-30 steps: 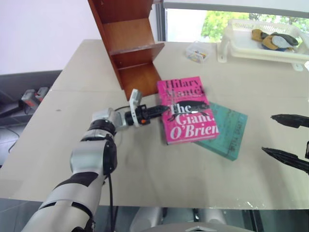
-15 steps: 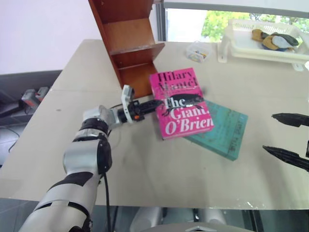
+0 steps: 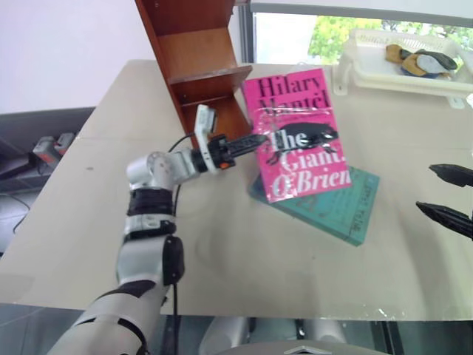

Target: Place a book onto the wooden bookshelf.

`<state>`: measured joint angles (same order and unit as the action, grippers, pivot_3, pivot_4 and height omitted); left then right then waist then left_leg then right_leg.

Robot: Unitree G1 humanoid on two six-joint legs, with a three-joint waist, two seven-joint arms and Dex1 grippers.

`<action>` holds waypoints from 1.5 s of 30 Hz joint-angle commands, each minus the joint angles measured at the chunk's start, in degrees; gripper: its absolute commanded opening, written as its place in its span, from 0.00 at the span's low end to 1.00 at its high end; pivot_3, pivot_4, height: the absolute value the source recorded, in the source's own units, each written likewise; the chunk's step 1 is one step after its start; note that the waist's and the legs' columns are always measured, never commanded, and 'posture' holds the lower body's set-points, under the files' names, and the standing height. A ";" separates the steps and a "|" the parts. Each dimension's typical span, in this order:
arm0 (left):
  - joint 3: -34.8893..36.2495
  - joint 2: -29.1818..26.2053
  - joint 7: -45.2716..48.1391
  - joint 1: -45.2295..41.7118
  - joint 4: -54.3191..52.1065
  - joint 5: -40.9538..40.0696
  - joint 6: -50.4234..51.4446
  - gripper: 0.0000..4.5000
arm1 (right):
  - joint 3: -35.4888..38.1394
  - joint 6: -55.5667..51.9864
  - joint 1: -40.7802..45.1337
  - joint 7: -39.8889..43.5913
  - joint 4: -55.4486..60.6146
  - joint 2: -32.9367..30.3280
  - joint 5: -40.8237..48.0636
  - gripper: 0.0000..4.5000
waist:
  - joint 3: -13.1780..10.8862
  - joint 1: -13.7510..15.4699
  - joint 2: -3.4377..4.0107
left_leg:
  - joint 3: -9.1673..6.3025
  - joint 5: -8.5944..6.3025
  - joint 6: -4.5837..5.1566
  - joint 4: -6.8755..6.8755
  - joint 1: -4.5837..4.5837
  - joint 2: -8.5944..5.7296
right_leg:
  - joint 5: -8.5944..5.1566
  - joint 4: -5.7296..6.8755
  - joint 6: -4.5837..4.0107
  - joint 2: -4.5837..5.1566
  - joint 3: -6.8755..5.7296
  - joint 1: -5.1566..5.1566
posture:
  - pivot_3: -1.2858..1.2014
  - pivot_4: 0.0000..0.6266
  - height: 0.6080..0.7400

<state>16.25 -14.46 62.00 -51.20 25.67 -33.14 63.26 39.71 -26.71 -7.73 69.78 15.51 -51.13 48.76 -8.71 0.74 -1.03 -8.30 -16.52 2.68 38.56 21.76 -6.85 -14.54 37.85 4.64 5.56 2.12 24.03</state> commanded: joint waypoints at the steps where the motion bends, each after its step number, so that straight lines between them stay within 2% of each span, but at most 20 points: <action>1: -1.48 2.74 -4.61 -0.94 -12.78 -3.50 -2.01 0.18 | 0.92 1.67 2.13 0.92 -3.06 0.72 0.89 1.00 | 0.00 0.01 0.00 | 0.00 0.00 0.00 0.00 0.00 0.00 | 0.00 0.00 0.00 0.00 0.00 0.00 | 0.52 0.24 1.00; 5: -4.77 5.72 -9.51 -2.77 -19.31 -1.22 -10.19 0.18 | 1.80 2.65 5.08 0.89 -8.10 1.83 1.76 1.00 | 0.02 0.00 0.04 | 0.05 0.00 0.00 0.00 -0.04 0.00 | 0.00 0.00 0.00 0.00 0.04 -0.02 | 0.52 0.24 1.00; 9: -11.53 3.53 -10.33 -5.57 -23.24 5.19 -21.10 0.18 | 4.12 0.87 7.38 1.31 -13.40 2.71 5.45 1.00 | 0.02 0.07 0.04 | 0.06 0.00 -0.01 0.00 -0.03 0.00 | 0.01 0.00 0.00 -0.01 0.04 -0.03 | 0.52 0.24 1.00; 11: -15.71 0.77 -9.86 -6.89 -23.60 10.71 -28.64 0.18 | 5.15 -0.51 8.61 1.56 -15.62 2.63 7.54 1.00 | 0.04 0.07 0.07 | 0.07 0.00 -0.01 -0.02 -0.04 0.00 | 0.01 -0.02 0.00 -0.01 0.05 -0.04 | 0.52 0.24 1.00; 14: -22.27 -3.48 -10.22 -9.34 -21.66 21.67 -44.98 0.18 | 6.00 -1.46 10.96 1.97 -19.58 2.28 9.30 1.00 | 0.05 -0.02 0.09 | 0.16 0.00 -0.01 -0.11 -0.09 0.00 | 0.02 -0.08 0.01 -0.02 0.15 -0.04 | 0.52 0.24 1.00; 19: -26.37 -7.32 -13.46 -14.60 -16.36 32.65 -62.24 0.18 | 5.18 -1.28 12.50 3.69 -22.44 2.01 8.55 1.00 | 0.04 0.13 0.08 | 0.12 0.00 0.00 -0.14 -0.04 0.00 | 0.02 -0.15 0.02 -0.01 0.09 -0.04 | 0.52 0.24 1.00; 25: -29.35 -10.77 -17.98 -22.09 -9.95 42.86 -74.26 0.18 | 5.57 -2.92 18.77 6.60 -30.22 0.67 10.42 1.00 | 0.01 -0.02 0.06 | 0.13 0.00 0.01 -0.17 0.00 0.00 | 0.05 -0.23 0.07 -0.02 0.11 0.00 | 0.52 0.24 1.00; 35: -35.96 -17.66 -13.41 -34.50 2.05 54.85 -82.83 0.18 | -2.19 -4.43 32.85 17.22 -46.98 -4.85 5.15 1.00 | 0.01 -0.16 0.09 | 0.20 0.00 0.02 -0.20 0.02 -0.01 | 0.06 -0.21 0.10 -0.09 0.17 0.05 | 0.52 0.24 1.00; 41: -35.79 -20.61 -8.23 -36.00 0.12 57.77 -74.95 0.18 | -7.12 -3.54 40.37 22.23 -54.51 -6.06 1.06 1.00 | 0.01 -0.33 0.11 | 0.27 -0.01 0.03 -0.20 0.31 -0.04 | 0.06 0.01 0.10 -0.09 0.21 0.48 | 0.52 0.24 1.00; 45: -36.02 -23.57 -4.46 -35.07 -3.51 60.69 -68.58 0.18 | -9.93 -2.52 44.57 22.72 -57.91 -6.54 -0.35 1.00 | 0.01 -0.81 0.12 | 0.29 -0.01 0.03 -0.18 0.47 -0.04 | 0.06 0.08 0.10 -0.18 0.22 0.70 | 0.52 0.24 1.00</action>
<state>-21.09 -36.43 56.34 -84.94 25.98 26.24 -8.21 29.99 -30.13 34.64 88.23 -41.63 -55.54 48.67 -8.70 -0.07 -0.91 -8.03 -16.53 2.71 38.38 22.28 -6.90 -14.47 37.94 4.74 5.39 2.33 24.78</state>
